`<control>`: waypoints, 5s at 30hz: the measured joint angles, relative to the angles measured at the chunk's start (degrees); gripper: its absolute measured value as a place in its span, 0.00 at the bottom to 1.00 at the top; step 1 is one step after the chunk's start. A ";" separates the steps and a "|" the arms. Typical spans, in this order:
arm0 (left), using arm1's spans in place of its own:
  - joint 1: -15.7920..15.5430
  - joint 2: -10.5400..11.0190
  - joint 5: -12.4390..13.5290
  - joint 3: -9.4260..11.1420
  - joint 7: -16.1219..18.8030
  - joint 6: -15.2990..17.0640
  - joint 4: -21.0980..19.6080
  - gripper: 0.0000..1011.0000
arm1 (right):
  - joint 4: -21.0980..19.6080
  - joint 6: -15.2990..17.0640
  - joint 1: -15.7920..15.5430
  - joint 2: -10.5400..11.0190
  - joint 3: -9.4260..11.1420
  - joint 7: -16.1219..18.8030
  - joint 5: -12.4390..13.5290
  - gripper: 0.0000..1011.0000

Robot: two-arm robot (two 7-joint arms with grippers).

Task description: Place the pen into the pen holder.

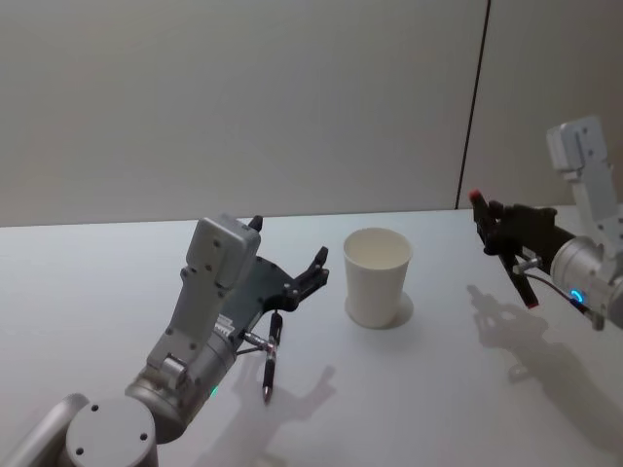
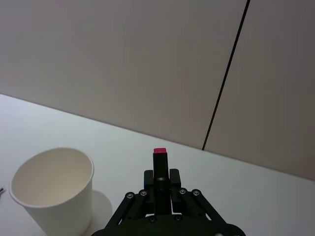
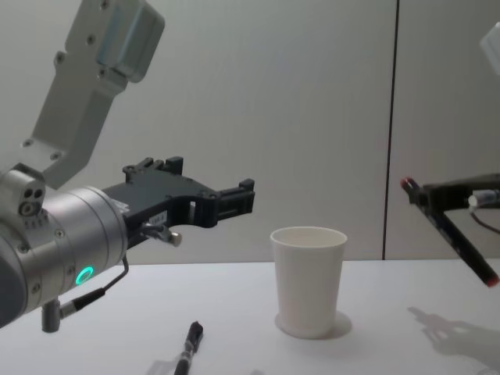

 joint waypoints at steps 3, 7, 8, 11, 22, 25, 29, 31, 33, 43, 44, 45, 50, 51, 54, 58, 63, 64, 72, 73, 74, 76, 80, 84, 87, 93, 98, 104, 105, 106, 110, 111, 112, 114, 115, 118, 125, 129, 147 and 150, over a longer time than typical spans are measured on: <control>0.00 0.00 0.00 0.00 0.00 0.00 0.00 0.99 | -0.03 -3.10 -0.32 0.12 0.01 0.22 -0.11 0.17; 0.00 0.00 0.00 0.00 0.00 0.00 0.00 0.99 | 0.02 -6.26 -0.57 0.21 0.03 0.45 -0.21 0.17; 0.00 0.00 0.00 0.00 0.00 0.00 0.00 0.99 | 0.17 -8.15 -0.66 0.23 0.03 0.59 -0.28 0.17; 0.00 0.00 0.00 0.00 0.00 0.00 0.00 0.99 | 0.64 -11.42 -0.76 0.24 0.03 0.78 -0.37 0.17; 0.00 0.00 0.00 0.00 0.00 0.00 0.00 0.99 | 4.15 -25.03 -0.13 -0.38 -0.29 1.73 -0.50 0.17; 0.00 0.00 0.00 0.00 0.00 0.00 0.00 0.99 | 5.70 -28.80 0.41 -0.74 -0.46 2.19 -0.44 0.17; 0.00 0.00 0.00 0.00 0.00 0.00 0.00 0.99 | 9.35 -35.37 1.85 -1.64 -0.85 3.17 0.24 0.17; 0.00 0.00 0.00 0.00 0.00 0.00 0.00 0.99 | 10.83 -37.89 2.45 -2.02 -0.98 3.72 0.74 0.17; 0.00 0.00 0.00 0.00 0.00 0.00 0.00 0.99 | 13.40 -41.06 3.61 -2.65 -1.21 4.57 1.53 0.17; 0.00 0.00 0.00 0.00 0.00 0.00 0.00 0.99 | 24.14 -51.80 8.60 -5.36 -2.15 8.88 5.68 0.17; 0.00 0.00 0.00 0.00 0.00 0.00 0.00 0.99 | 25.04 -52.34 9.03 -5.59 -2.23 9.19 5.96 0.17; 0.00 0.00 0.00 0.00 0.00 0.00 0.00 0.99 | 25.68 -52.77 9.34 -5.76 -2.28 9.47 6.25 0.17; 0.00 0.00 0.00 0.00 0.00 0.00 0.00 0.99 | 30.05 -55.74 11.44 -6.96 -2.76 11.61 8.22 0.17; 0.00 0.00 0.00 0.00 0.00 0.00 0.00 0.99 | 30.57 -56.06 11.69 -7.11 -2.82 11.88 8.47 0.17; 0.00 0.00 0.00 0.00 0.00 0.00 0.00 0.99 | 33.32 -57.44 13.04 -7.90 -3.18 13.22 9.63 0.17; 0.00 0.00 0.00 0.00 0.00 0.00 0.00 0.99 | 35.85 -58.55 14.30 -8.68 -3.57 14.57 10.76 0.17; 0.00 0.00 0.00 0.00 0.00 0.00 0.00 0.99 | 38.87 -59.73 15.80 -9.65 -4.09 16.03 11.98 0.17; 0.00 0.00 0.00 0.00 0.00 0.00 0.00 0.99 | 39.54 -59.96 16.15 -9.86 -4.21 16.33 12.21 0.17; 0.00 0.00 0.00 0.00 0.00 0.00 0.00 0.99 | 44.93 -61.93 18.86 -11.57 -4.98 18.64 14.17 0.17; 0.00 0.00 0.00 0.00 0.00 0.00 0.00 0.99 | 46.24 -62.39 19.49 -11.97 -5.13 19.19 14.59 0.17; 0.00 0.00 0.00 0.00 0.00 0.00 0.00 0.99 | 47.37 -62.81 20.02 -12.31 -5.24 19.63 14.99 0.17; 0.00 -0.01 0.00 0.00 0.00 0.00 0.00 0.99 | 47.97 -63.02 20.31 -12.48 -5.29 19.88 15.19 0.17; 0.00 0.00 0.00 0.00 0.00 0.00 0.00 0.99 | 51.82 -64.38 22.04 -13.59 -5.57 21.43 16.37 0.17; 0.00 0.00 0.00 0.00 0.00 0.00 0.00 0.99 | 55.31 -65.55 23.59 -14.53 -5.66 22.72 17.30 0.17; 0.00 0.00 0.00 0.00 0.00 0.00 0.00 0.99 | 57.75 -66.41 24.65 -15.18 -5.65 23.80 17.98 0.17; 0.00 0.00 0.00 0.00 0.00 0.00 0.00 0.99 | 62.24 -67.87 26.48 -16.27 -5.43 25.58 19.01 0.17; 0.00 0.00 0.00 0.00 0.00 0.00 0.00 0.99 | 65.28 -68.82 27.64 -16.98 -5.09 26.80 19.60 0.26; 0.00 0.00 0.00 0.00 0.00 0.00 0.00 0.99 | 67.39 -69.61 28.46 -17.36 -4.64 27.68 19.85 0.45; 0.00 0.00 0.00 0.00 0.00 0.00 0.00 0.99 | 67.88 -69.80 28.62 -17.43 -4.49 27.87 19.86 0.49; 0.00 0.00 0.00 0.00 0.00 0.00 0.00 0.99 | 68.08 -69.92 28.71 -17.45 -4.43 27.98 19.87 0.49; 0.00 0.00 0.00 0.00 0.00 0.00 0.00 0.99 | 69.07 -70.46 29.07 -17.51 -4.06 28.33 19.83 0.62; 0.00 0.00 0.00 0.00 0.00 0.00 0.00 0.99 | 69.17 -70.57 29.11 -17.51 -4.01 28.38 19.81 0.67; 0.00 0.00 0.00 0.00 0.00 0.00 0.00 0.99 | 69.31 -70.64 29.16 -17.51 -3.94 28.42 19.78 0.71; 0.00 0.00 0.00 0.00 0.00 -0.01 0.00 0.99 | 69.51 -70.87 29.26 -17.45 -3.76 28.48 19.62 0.76; 0.00 0.00 0.00 0.00 0.00 0.00 0.00 0.99 | 69.56 -70.93 29.28 -17.41 -3.70 28.48 19.56 0.79; 0.00 0.00 0.00 0.00 0.00 0.00 0.00 0.99 | 69.57 -71.05 29.31 -17.24 -3.49 28.43 19.22 0.86; 0.00 0.00 0.00 0.00 0.00 0.00 0.00 0.99 | 64.41 -68.48 27.27 -15.80 -3.16 25.96 17.25 0.99; 0.00 0.00 0.00 0.00 0.01 0.00 0.00 0.99 | 55.22 -63.48 22.95 -13.93 -2.91 23.17 15.65 0.99; 0.00 0.00 0.00 0.00 0.01 0.00 0.00 0.99 | 19.25 -38.64 5.95 -5.54 -0.02 12.24 11.32 0.99; 0.00 0.00 0.00 0.00 0.00 0.00 0.00 0.99 | 15.48 -35.32 3.99 -4.46 0.48 10.81 11.08 0.99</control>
